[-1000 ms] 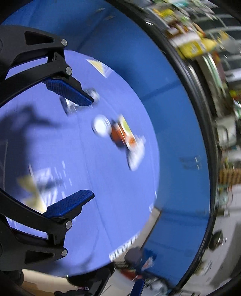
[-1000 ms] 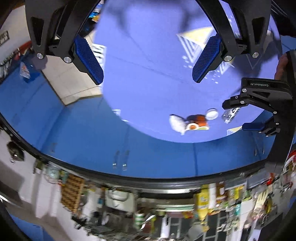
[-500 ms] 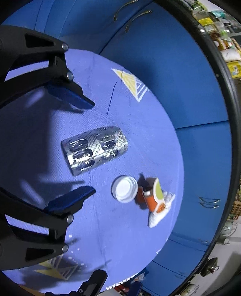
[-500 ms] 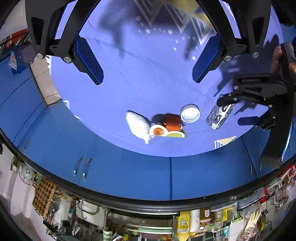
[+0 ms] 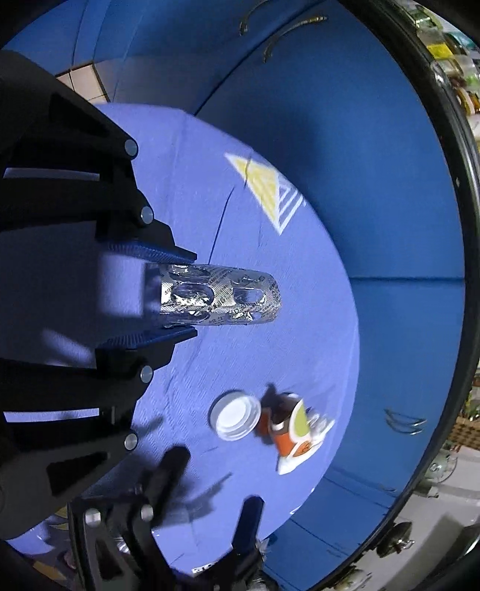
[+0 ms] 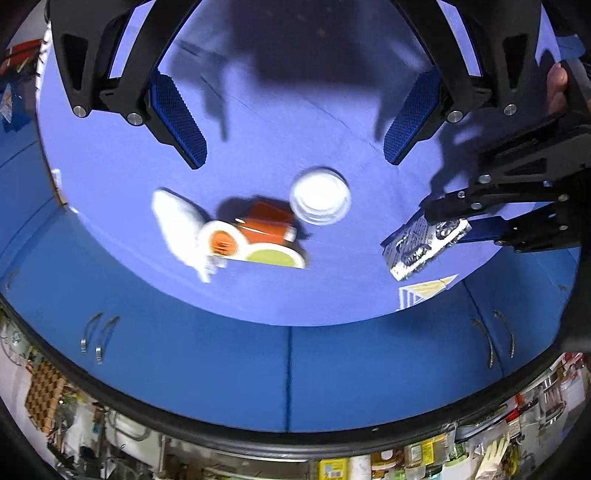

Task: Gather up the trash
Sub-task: 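Grasp the silver blister pack with the left tool while the right grasps the small white cup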

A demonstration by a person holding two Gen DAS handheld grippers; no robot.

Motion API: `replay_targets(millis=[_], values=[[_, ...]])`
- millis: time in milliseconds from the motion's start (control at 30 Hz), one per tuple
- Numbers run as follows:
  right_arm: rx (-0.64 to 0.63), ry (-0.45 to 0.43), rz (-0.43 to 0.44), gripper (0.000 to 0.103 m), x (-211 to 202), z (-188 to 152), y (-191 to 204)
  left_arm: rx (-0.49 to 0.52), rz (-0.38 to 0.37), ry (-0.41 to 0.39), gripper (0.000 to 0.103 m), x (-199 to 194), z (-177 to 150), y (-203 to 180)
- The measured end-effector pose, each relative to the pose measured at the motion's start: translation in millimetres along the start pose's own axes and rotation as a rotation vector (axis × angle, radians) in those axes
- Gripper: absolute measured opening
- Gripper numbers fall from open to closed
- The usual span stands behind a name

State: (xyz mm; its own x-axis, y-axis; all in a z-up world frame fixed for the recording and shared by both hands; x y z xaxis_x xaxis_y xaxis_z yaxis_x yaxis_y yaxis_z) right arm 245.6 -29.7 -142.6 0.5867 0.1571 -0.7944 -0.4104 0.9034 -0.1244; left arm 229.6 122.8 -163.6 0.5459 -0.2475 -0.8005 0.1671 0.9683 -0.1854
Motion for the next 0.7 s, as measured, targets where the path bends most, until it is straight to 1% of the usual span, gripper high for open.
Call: replay_targets(millis=[67, 133, 167, 200, 267, 333, 367, 400, 567, 700], values=[[-0.003, 0.005, 0.01, 0.094, 7.5, 3.7, 6.0, -0.007, 0.004, -0.009, 0.035, -3.4, 1.3, 4.9], [0.0, 0.002, 0.017, 0.091, 13.4, 7.4, 9.9, -0.014, 0.01, -0.018, 0.035, -8.5, 1.6, 7.9], [0.003, 0.006, 0.02, 0.082, 16.2, 8.5, 10.5, -0.017, 0.013, -0.021, 0.035, -10.4, 1.8, 9.6], [0.008, 0.019, 0.032, 0.068, 19.7, 8.8, 11.3, -0.02, 0.015, -0.022, 0.035, -8.4, 3.6, 11.8], [0.012, 0.053, 0.053, 0.054, 27.1, 7.6, 12.4, -0.026, 0.019, -0.024, 0.035, -9.7, 3.1, 12.9], [0.009, 0.047, 0.046, 0.053, 28.1, 7.5, 11.4, -0.028, 0.016, -0.022, 0.035, -8.6, 4.6, 15.8], [0.009, 0.045, 0.048, 0.043, 27.4, 7.1, 10.7, -0.027, 0.015, -0.021, 0.035, -7.2, 5.7, 15.4], [0.005, 0.042, 0.054, 0.037, 25.5, 6.5, 10.2, -0.026, 0.015, -0.021, 0.035, -6.9, 5.9, 14.5], [-0.014, 0.018, 0.051, 0.037, 9.3, 0.5, 6.1, -0.013, 0.008, -0.021, 0.035, -10.2, 4.4, 5.4], [-0.018, 0.007, 0.033, 0.037, -2.9, -4.3, -0.8, 0.0, -0.002, -0.021, 0.035, -13.0, 4.5, -5.7]])
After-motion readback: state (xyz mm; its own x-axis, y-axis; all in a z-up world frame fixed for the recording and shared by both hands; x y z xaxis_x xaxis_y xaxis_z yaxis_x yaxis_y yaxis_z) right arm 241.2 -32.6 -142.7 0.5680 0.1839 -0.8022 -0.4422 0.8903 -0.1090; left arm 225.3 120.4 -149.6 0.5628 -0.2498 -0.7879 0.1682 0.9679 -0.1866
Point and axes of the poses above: each gripper's, at about its wrist camera, not at the fingertips, and x roughly the way its jaws point, y to its left, z to its top, the point moved 6 cm from there along x, roughly the way its jaws point, and after that the axes turned 10 degrees about -z, right-handed, at the moved point
